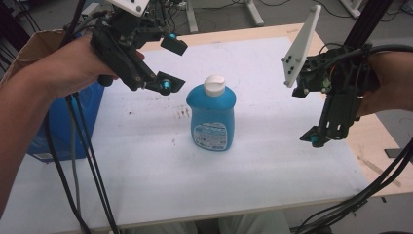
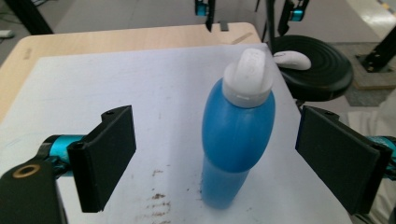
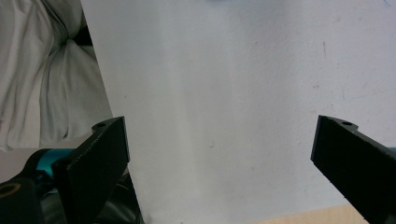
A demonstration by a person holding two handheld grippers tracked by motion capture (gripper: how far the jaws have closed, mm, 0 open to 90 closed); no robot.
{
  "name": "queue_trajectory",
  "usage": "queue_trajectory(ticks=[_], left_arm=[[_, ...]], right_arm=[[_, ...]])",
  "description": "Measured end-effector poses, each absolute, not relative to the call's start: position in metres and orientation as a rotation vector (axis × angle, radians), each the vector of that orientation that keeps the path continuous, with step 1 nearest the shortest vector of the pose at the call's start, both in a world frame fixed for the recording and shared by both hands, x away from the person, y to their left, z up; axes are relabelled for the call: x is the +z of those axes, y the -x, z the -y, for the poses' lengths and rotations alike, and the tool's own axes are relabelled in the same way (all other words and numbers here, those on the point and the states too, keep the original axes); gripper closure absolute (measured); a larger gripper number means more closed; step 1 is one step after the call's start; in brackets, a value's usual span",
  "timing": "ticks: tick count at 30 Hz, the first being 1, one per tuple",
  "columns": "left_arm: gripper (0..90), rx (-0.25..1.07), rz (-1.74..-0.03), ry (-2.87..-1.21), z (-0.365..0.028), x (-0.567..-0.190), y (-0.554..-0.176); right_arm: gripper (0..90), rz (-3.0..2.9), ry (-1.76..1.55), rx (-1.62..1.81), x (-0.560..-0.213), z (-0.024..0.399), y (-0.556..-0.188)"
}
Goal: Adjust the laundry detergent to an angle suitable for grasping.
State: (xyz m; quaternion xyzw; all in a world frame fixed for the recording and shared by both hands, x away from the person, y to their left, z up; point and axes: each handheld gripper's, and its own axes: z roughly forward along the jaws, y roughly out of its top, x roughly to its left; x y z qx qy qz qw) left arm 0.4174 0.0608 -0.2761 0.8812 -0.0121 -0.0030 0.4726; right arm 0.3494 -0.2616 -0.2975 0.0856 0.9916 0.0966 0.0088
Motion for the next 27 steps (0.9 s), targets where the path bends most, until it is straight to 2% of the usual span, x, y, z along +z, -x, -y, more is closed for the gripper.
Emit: queue_trajectory(ticks=[1,2,12,16,19,24,27], left_arm=[[2.7,0.007,0.010,-2.167,-0.061,-0.276,-0.417],[1.7,0.016,-0.001,-2.174,-0.062,-0.275,-0.418],[1.6,0.060,-0.112,-2.226,-0.074,-0.271,-0.421],[1.7,0.122,-0.139,-2.316,-0.082,-0.263,-0.424],[1.7,0.162,-0.248,-2.375,-0.089,-0.257,-0.429],[1.7,0.206,-0.372,-2.383,-0.099,-0.249,-0.434],[1.7,0.159,-0.429,-2.402,-0.104,-0.247,-0.437]], right_arm=[[3.7,-3.098,-0.265,0.301,-0.297,0.262,-0.350],[3.7,-3.099,-0.262,0.306,-0.298,0.261,-0.350],[3.7,-3.098,-0.255,0.308,-0.297,0.261,-0.350],[3.7,-3.097,-0.261,0.315,-0.297,0.261,-0.351],[3.7,-3.095,-0.263,0.319,-0.296,0.261,-0.352],[3.7,-3.095,-0.262,0.329,-0.294,0.260,-0.355],[3.7,-3.095,-0.258,0.329,-0.294,0.259,-0.357]])
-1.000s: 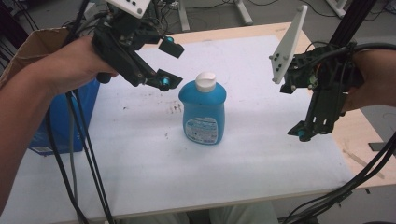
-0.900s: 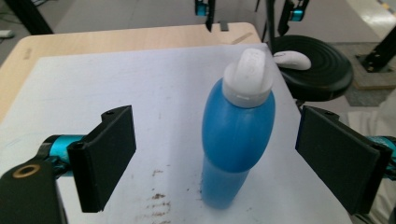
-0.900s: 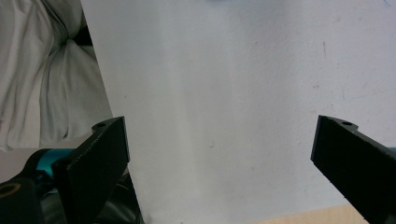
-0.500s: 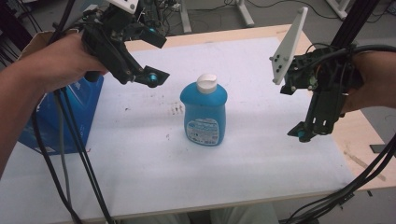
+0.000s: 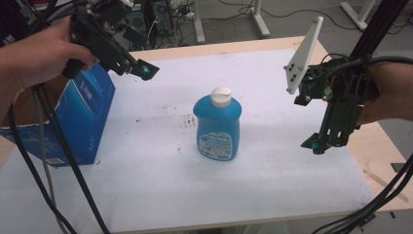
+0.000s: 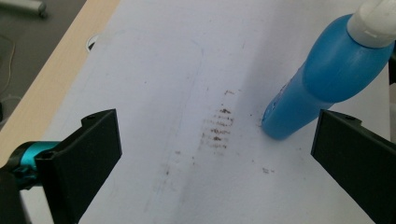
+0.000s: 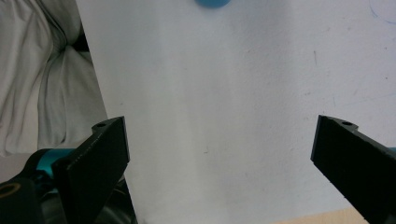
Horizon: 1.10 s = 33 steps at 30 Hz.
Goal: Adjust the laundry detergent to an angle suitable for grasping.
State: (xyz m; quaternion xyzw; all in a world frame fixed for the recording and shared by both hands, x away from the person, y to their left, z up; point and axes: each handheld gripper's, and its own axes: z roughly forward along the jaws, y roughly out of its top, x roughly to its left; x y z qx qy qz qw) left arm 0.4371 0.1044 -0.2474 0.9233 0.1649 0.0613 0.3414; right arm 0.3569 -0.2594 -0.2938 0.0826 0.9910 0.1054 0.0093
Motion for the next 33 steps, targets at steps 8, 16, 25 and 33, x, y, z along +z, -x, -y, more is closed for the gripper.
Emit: queue_trajectory(ticks=[8,16,25,33], left_arm=[[1.7,0.170,-0.374,-2.520,-0.106,-0.251,-0.444],[1.7,0.174,-0.356,-2.635,-0.104,-0.251,-0.455],[1.7,0.150,-0.263,-2.713,-0.099,-0.257,-0.457],[1.7,0.149,-0.222,-2.758,-0.102,-0.262,-0.457]], right_arm=[[3.7,-3.097,-0.258,0.327,-0.292,0.255,-0.363],[3.7,-3.106,-0.263,0.305,-0.290,0.251,-0.373],[3.7,-3.102,-0.266,0.303,-0.281,0.246,-0.385],[3.7,-3.111,-0.296,0.312,-0.278,0.246,-0.400]])
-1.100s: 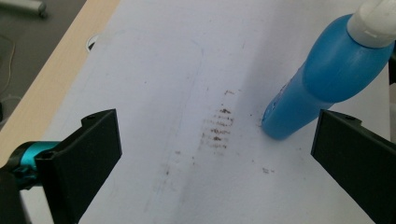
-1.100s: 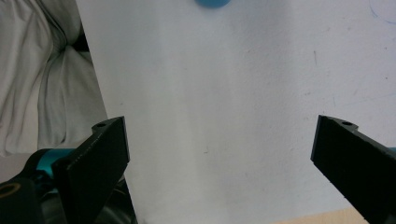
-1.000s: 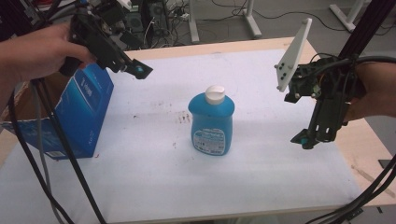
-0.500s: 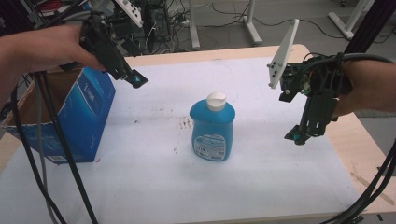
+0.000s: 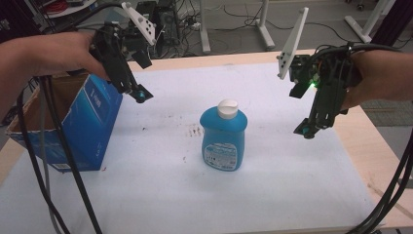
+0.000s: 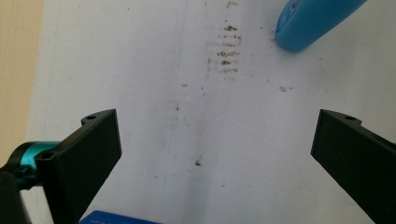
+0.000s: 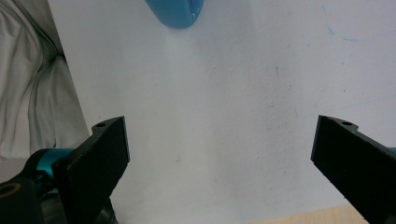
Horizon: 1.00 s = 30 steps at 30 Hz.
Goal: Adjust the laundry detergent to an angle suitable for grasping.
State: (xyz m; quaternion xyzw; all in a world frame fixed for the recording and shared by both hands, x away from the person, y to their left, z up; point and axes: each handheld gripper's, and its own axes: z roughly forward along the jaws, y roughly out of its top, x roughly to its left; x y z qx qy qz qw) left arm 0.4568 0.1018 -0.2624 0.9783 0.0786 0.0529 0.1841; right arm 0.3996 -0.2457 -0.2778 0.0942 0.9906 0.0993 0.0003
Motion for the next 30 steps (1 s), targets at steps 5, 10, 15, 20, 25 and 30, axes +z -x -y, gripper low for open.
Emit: queue_trajectory(ticks=[5,10,15,20,25,30], left_arm=[[1.7,0.149,-0.219,-2.746,-0.1033,-0.2628,-0.4569],[1.7,0.129,-0.196,-2.734,-0.1010,-0.2656,-0.4542],[1.7,0.122,-0.191,-2.742,-0.1017,-0.2667,-0.4524],[1.7,0.117,-0.183,-2.739,-0.1027,-0.2659,-0.4512],[1.7,0.116,-0.178,-2.740,-0.1034,-0.2674,-0.4515],[1.7,0.117,-0.186,-2.742,-0.1046,-0.2690,-0.4527]], right_arm=[[3.7,-3.112,-0.305,0.312,-0.2767,0.2464,-0.4037],[3.7,-3.119,-0.322,0.308,-0.2770,0.2483,-0.4080],[3.7,-3.119,-0.308,0.317,-0.2766,0.2468,-0.4076],[3.7,-3.122,-0.308,0.320,-0.2763,0.2466,-0.4078],[3.7,-3.119,-0.289,0.319,-0.2729,0.2442,-0.4095],[3.7,-3.116,-0.298,0.323,-0.2691,0.2421,-0.4106]])
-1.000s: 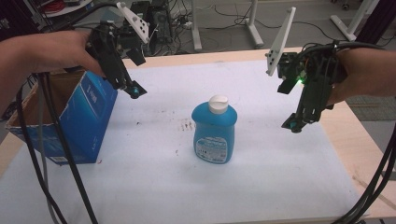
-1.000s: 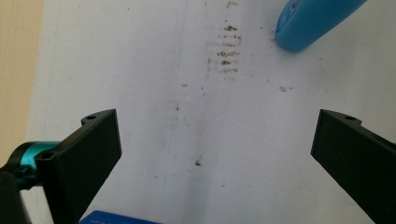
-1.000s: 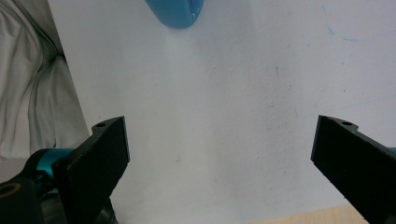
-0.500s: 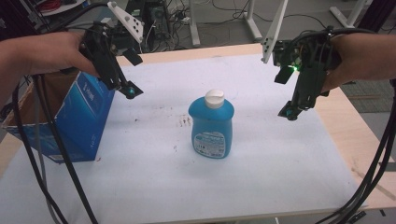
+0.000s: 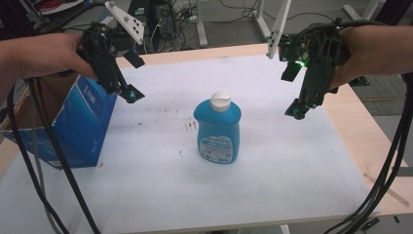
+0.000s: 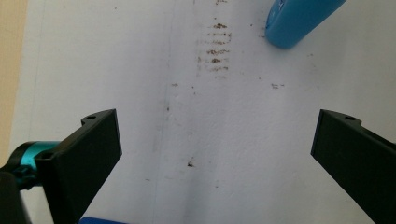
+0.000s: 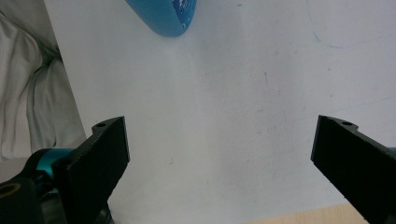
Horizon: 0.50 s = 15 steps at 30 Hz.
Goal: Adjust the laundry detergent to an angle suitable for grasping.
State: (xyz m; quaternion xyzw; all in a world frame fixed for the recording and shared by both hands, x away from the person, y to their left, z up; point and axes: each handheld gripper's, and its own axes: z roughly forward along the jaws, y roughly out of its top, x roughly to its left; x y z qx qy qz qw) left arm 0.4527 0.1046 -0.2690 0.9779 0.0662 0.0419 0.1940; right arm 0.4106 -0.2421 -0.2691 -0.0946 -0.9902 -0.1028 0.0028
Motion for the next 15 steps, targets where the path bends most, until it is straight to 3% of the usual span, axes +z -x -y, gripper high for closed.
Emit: queue_trajectory(ticks=[15], left_arm=[[1.7,0.114,-0.178,-2.744,-0.1046,-0.2729,-0.4504]], right_arm=[[3.7,3.113,0.293,-0.309,-0.2690,0.2418,-0.4074]])
